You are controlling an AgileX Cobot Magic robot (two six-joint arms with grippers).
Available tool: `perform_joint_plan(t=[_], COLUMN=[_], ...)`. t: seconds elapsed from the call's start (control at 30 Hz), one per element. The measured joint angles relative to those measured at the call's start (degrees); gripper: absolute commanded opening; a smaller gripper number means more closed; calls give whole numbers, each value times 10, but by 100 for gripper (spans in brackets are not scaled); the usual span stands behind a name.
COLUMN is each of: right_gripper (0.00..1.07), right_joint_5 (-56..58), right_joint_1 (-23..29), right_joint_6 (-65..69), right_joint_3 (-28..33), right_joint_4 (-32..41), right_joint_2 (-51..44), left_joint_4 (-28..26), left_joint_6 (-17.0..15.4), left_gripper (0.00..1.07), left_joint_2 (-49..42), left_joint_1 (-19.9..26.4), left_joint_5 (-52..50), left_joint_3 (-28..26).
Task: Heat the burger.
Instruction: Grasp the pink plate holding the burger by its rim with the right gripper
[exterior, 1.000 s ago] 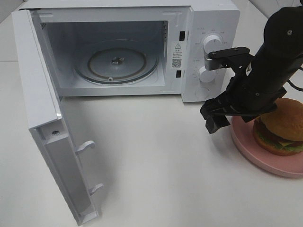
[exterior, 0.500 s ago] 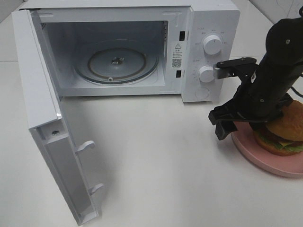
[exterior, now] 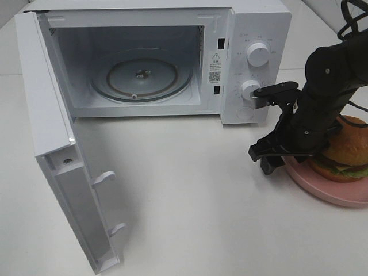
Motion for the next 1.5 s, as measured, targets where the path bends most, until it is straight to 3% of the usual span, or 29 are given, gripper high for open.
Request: perform_joint_plan(t=[1.27, 1.5], right_gripper=[66, 80], right_joint_5=[48, 47], right_joint_1=[3, 50], right_joint_6=[-7, 12], right_joint_3=[4, 4], right_joint_4=[19, -2], right_joint_2=[-48, -73], left_joint_4=[0, 0], left_joint_6=[0, 0], left_gripper=[0, 0], left_joint_2=[0, 0], left_joint_1=[0, 0], left_joint_5=[0, 0], left_joint_3=[0, 0])
